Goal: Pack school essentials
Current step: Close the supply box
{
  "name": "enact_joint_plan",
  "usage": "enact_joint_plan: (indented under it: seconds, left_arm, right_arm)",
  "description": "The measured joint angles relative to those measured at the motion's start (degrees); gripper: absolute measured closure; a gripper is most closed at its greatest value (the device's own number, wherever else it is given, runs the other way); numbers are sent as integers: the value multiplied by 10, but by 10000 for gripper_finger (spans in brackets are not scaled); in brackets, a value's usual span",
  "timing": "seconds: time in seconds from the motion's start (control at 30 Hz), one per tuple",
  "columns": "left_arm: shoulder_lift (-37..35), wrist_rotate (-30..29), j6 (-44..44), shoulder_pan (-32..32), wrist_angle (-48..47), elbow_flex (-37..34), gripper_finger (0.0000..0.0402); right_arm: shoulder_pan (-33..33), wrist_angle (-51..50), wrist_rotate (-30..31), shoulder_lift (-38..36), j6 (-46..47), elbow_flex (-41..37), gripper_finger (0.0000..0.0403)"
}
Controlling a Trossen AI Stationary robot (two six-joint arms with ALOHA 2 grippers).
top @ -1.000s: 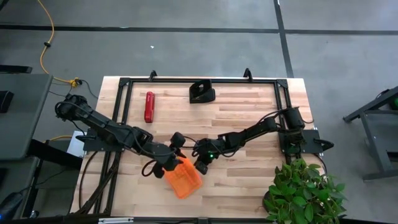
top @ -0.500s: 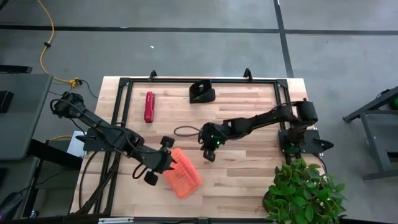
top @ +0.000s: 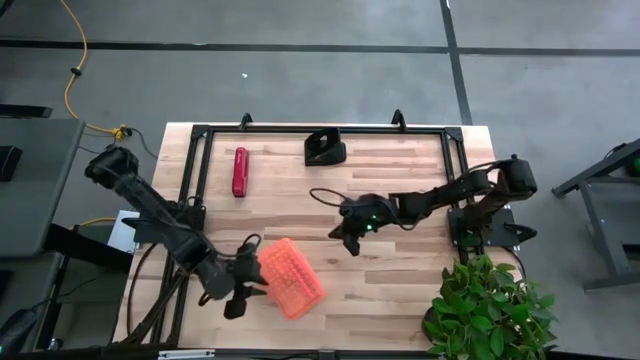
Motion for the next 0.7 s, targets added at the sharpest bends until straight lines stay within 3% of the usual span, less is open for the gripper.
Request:
enact_joint_plan:
  seconds: [0.27,0.7]
  left_arm:
    - [40,-26,-174,-46,-31,-66,304]
    - [80,-28,-186,7,-19,-87,388]
  right_arm:
    - [38,18,-18,16,22,-25,403]
    - [89,22,-23,135,42,57,403]
